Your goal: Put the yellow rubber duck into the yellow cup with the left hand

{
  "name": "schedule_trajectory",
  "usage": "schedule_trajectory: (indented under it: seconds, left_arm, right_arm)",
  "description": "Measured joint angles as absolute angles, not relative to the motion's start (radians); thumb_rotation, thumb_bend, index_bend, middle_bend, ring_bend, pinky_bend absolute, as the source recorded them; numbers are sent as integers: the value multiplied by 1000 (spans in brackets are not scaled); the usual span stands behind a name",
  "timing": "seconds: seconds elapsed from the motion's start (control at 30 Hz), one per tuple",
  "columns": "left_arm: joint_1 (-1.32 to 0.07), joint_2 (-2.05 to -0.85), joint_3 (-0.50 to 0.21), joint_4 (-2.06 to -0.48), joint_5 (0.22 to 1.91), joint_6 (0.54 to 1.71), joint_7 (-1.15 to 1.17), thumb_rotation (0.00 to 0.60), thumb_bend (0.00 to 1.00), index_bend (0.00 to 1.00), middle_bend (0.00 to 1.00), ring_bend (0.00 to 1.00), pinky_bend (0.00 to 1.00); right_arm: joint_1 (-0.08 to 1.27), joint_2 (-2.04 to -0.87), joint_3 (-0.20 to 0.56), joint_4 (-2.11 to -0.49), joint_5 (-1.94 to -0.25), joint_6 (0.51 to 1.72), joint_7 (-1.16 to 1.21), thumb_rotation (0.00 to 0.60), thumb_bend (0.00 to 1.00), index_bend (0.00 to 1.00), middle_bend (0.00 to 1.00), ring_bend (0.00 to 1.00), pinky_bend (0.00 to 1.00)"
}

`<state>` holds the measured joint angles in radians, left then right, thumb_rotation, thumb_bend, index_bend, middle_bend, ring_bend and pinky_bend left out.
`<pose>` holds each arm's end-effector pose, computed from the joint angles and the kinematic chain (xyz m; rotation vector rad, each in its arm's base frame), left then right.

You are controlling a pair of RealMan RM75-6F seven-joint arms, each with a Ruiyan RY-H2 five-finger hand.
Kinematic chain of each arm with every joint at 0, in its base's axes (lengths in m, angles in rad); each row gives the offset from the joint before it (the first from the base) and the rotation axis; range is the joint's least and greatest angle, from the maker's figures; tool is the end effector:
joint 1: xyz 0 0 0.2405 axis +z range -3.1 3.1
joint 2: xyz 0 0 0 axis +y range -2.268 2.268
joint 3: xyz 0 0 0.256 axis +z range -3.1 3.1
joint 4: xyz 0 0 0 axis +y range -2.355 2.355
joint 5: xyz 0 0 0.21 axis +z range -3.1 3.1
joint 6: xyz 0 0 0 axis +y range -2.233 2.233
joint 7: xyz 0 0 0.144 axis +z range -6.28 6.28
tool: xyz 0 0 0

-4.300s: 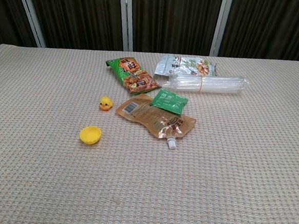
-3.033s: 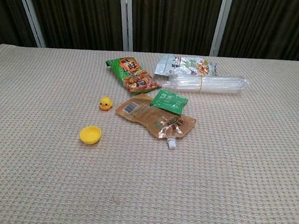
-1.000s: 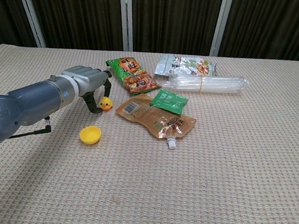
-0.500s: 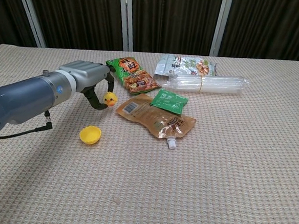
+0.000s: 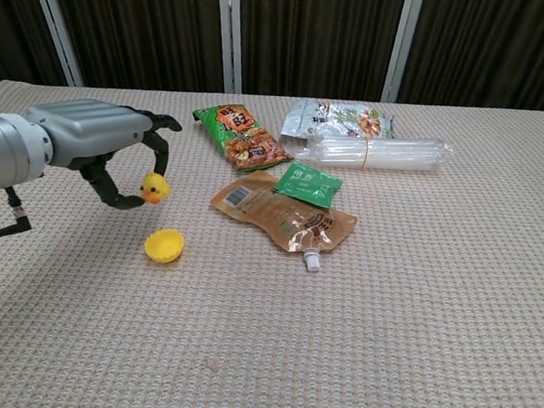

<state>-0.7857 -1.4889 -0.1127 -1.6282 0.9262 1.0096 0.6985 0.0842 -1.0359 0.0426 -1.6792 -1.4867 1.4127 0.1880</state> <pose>-0.1448 0.3280 -0.0106 -1.9513 -0.7686 -0.6834 -0.3103 -0.1782 0.1695 1.3463 -1.1017 0.9789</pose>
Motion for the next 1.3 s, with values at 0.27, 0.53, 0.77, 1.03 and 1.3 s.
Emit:
schedule_trajectory:
  seconds: [0.27,0.53,0.77,1.03,1.3]
  left_arm:
    - [-739,-1450,-49,-1679,965,1031,673,600,563,456,0,0,0]
    - [-740,-1482,-46,-1649,960,1025,668,600,557,454,0,0,0]
    - [-748,-1523,-48,-1612,945,1014,673,600,553,440,0,0,0]
    - [-765,-1585,-59,-1562,915,1004,691,600,552,426,0,0,0]
    - [-776,-1611,-66,-1556,907,1005,700,600,472,350,0,0,0]
  right_arm:
    - [80,-1038,44,-1678,-1491,1424,185,600,10,18,0,0,0]
    - [79,-1039,45,-1677,-1491,1426,186,600,11,17,0,0,0]
    - [79,-1038,45,-1678,-1492,1425,189,600,11,18,0,0,0]
    - [77,-1036,45,-1679,-1495,1430,193,600,11,18,0,0,0]
    - [76,-1035,44,-1679,-1498,1430,198,600,11,18,0,0,0]
